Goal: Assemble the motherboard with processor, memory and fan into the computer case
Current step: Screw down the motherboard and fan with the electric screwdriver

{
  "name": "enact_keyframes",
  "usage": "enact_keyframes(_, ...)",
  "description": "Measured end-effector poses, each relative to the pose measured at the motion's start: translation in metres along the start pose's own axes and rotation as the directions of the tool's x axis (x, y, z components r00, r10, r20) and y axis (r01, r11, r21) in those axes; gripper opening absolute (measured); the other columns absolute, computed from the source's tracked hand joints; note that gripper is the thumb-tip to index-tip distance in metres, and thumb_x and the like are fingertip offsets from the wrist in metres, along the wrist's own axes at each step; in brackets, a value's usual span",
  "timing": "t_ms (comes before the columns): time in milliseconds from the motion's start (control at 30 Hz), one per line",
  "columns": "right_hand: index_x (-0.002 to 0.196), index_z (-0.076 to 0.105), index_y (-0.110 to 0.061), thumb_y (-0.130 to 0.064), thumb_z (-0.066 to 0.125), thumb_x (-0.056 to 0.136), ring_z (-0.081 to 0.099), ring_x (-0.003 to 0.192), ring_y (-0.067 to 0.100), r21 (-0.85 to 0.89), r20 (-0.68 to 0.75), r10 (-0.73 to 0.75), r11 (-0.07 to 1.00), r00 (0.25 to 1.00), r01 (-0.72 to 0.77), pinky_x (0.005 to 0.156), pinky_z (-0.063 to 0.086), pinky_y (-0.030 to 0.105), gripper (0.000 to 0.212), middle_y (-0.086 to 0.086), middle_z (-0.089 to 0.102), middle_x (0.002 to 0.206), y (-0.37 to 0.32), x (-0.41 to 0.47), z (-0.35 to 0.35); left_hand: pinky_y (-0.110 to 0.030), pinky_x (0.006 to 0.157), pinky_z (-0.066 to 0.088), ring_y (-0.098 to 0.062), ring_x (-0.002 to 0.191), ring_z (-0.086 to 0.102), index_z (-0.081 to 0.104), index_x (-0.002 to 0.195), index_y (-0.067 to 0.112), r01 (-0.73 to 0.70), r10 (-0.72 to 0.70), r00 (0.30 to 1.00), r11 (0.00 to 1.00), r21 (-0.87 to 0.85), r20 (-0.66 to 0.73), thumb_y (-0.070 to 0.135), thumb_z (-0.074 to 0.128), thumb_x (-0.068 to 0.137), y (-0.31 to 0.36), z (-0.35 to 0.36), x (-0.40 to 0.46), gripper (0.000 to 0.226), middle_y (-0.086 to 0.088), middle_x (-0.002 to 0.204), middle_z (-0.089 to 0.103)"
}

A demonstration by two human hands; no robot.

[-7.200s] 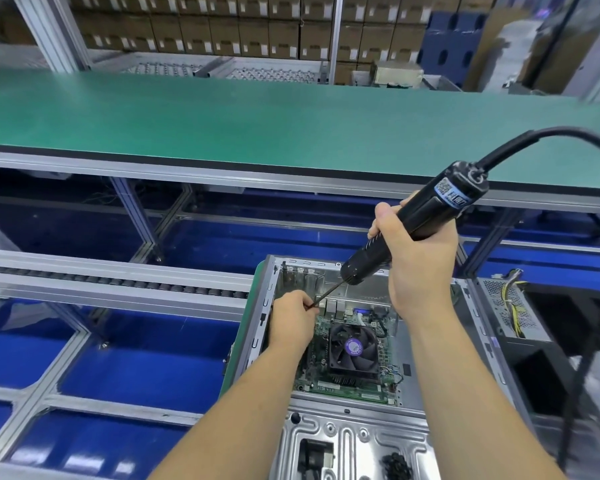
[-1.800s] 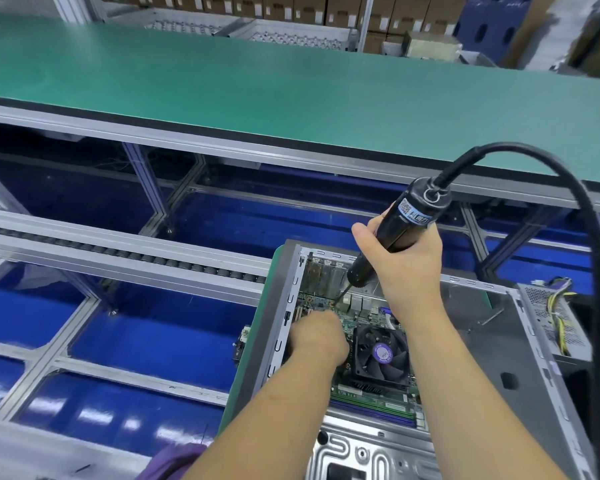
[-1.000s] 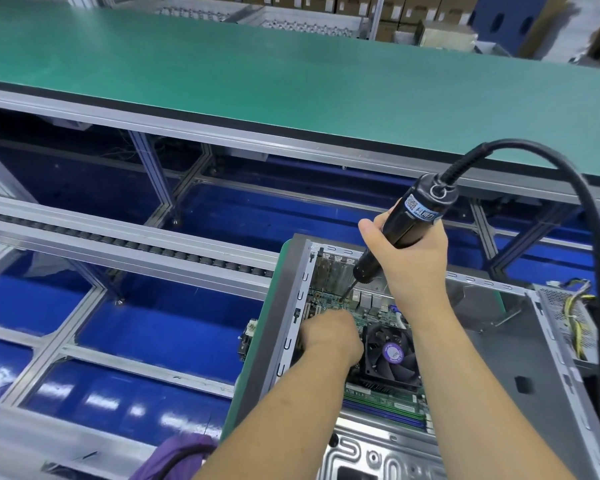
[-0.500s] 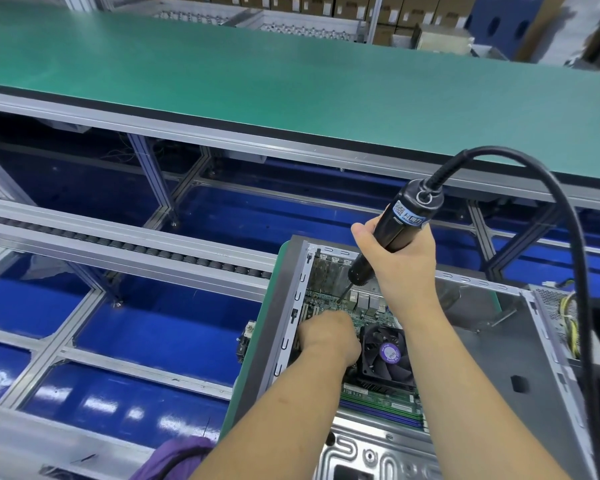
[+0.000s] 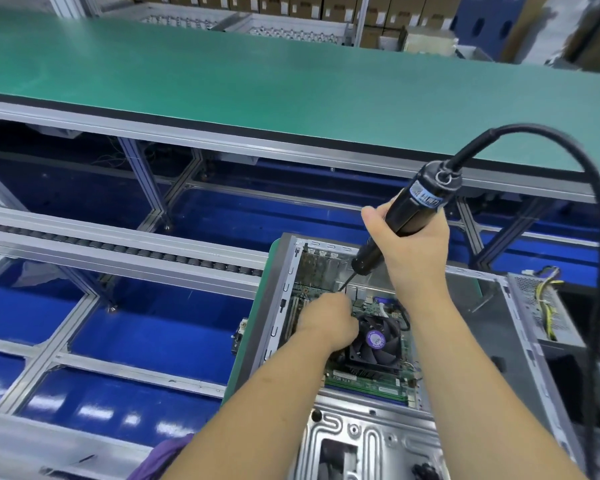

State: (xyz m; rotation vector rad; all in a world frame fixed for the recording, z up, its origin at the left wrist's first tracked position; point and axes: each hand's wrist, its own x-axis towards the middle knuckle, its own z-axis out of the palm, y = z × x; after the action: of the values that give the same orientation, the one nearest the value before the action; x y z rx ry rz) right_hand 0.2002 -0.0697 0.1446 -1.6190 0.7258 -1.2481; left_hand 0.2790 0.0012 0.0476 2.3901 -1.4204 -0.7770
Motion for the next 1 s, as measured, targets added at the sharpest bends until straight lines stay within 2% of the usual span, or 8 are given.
enact_keyframes(100, 0.098, 0.059, 0.002, -0.040, 0.080, 0.072, 0.062, 0.071, 0.003, 0.033, -0.074, 0.002, 0.999, 0.997, 0.001, 0.070, 0.050, 0.014, 0.054, -0.016, 0.066, 0.073, -0.017, 0.001, -0.020, -0.029, 0.061, 0.046, -0.026, 0.074, 0.060, 0.056, 0.071, 0.020, -0.109, 0.105, 0.987, 0.994, -0.020, -0.120, 0.026, 0.054, 0.082, 0.006, -0.011, -0.013, 0.013, 0.000, 0.073, 0.062)
enact_keyframes(167, 0.093, 0.059, -0.013, -0.043, 0.081, 0.071, 0.065, 0.074, 0.008, 0.053, -0.130, 0.012, 0.999, 0.991, -0.005, 0.074, 0.054, 0.022, 0.043, -0.016, 0.067, 0.075, -0.027, 0.000, -0.034, -0.029, 0.061, 0.050, -0.017, 0.070, 0.062, 0.064, 0.071, 0.021, -0.197, 0.174, 0.972, 0.969, -0.147, -0.155, 0.025, 0.056, 0.082, 0.013, -0.022, -0.024, 0.014, 0.006, 0.071, 0.066)
enact_keyframes(233, 0.089, 0.057, -0.025, -0.042, 0.083, 0.072, 0.067, 0.077, 0.017, 0.090, -0.177, 0.026, 0.996, 0.984, -0.010, 0.080, 0.059, 0.039, 0.035, -0.011, 0.068, 0.077, -0.034, -0.004, -0.048, -0.026, 0.054, 0.050, -0.003, 0.057, 0.059, 0.075, 0.078, 0.017, -0.274, 0.303, 0.951, 0.915, -0.297, 0.055, 0.017, 0.062, 0.084, 0.027, -0.032, -0.039, 0.014, 0.013, 0.065, 0.067)
enact_keyframes(333, 0.088, 0.056, -0.030, -0.043, 0.084, 0.074, 0.068, 0.080, 0.021, 0.124, -0.211, 0.034, 0.992, 0.977, -0.008, 0.088, 0.059, 0.050, 0.034, -0.008, 0.068, 0.078, -0.042, -0.013, -0.063, -0.019, 0.050, 0.047, -0.008, 0.053, 0.056, 0.078, 0.089, 0.017, -0.308, 0.445, 0.810, 0.877, -0.369, 0.382, 0.014, 0.069, 0.087, 0.048, -0.038, -0.065, 0.010, 0.012, 0.063, 0.068)
enact_keyframes(433, 0.090, 0.056, -0.028, -0.043, 0.084, 0.075, 0.068, 0.080, 0.020, 0.151, -0.224, 0.042, 0.989, 0.974, -0.008, 0.089, 0.058, 0.050, 0.035, -0.009, 0.068, 0.078, -0.047, -0.025, -0.076, -0.025, 0.062, 0.054, -0.015, 0.066, 0.062, 0.078, 0.097, 0.018, -0.323, 0.472, 0.648, 0.881, -0.345, 0.598, 0.016, 0.075, 0.086, 0.062, -0.039, -0.086, 0.012, -0.001, 0.077, 0.073)
enact_keyframes(500, 0.091, 0.055, -0.027, -0.041, 0.084, 0.075, 0.067, 0.081, 0.021, 0.193, -0.230, 0.059, 0.981, 0.971, -0.014, 0.091, 0.057, 0.053, 0.036, -0.007, 0.068, 0.079, -0.051, -0.033, -0.086, -0.030, 0.077, 0.057, -0.015, 0.074, 0.064, 0.077, 0.103, 0.017, -0.352, 0.451, 0.616, 0.891, -0.286, 0.646, 0.017, 0.077, 0.084, 0.070, -0.038, -0.096, 0.019, -0.006, 0.089, 0.075)
enact_keyframes(633, 0.089, 0.055, -0.025, -0.039, 0.084, 0.075, 0.064, 0.080, 0.023, 0.232, -0.231, 0.060, 0.973, 0.971, -0.005, 0.090, 0.056, 0.057, 0.035, -0.003, 0.066, 0.079, -0.058, -0.047, -0.098, -0.037, 0.091, 0.057, -0.015, 0.085, 0.069, 0.074, 0.113, 0.014, -0.359, 0.375, 0.642, 0.918, -0.171, 0.669, 0.014, 0.077, 0.085, 0.079, -0.034, -0.107, 0.028, -0.002, 0.102, 0.076)
enact_keyframes(1000, 0.088, 0.057, -0.028, -0.039, 0.083, 0.076, 0.063, 0.079, 0.026, 0.217, -0.230, 0.013, 0.976, 0.973, 0.038, 0.089, 0.056, 0.057, 0.031, 0.007, 0.065, 0.081, -0.074, -0.068, -0.111, -0.020, 0.067, 0.047, 0.001, 0.067, 0.062, 0.079, 0.093, 0.027, -0.425, 0.342, 0.757, 0.905, 0.021, 0.557, 0.029, 0.078, 0.080, 0.088, -0.026, -0.127, 0.013, 0.022, 0.070, 0.068)
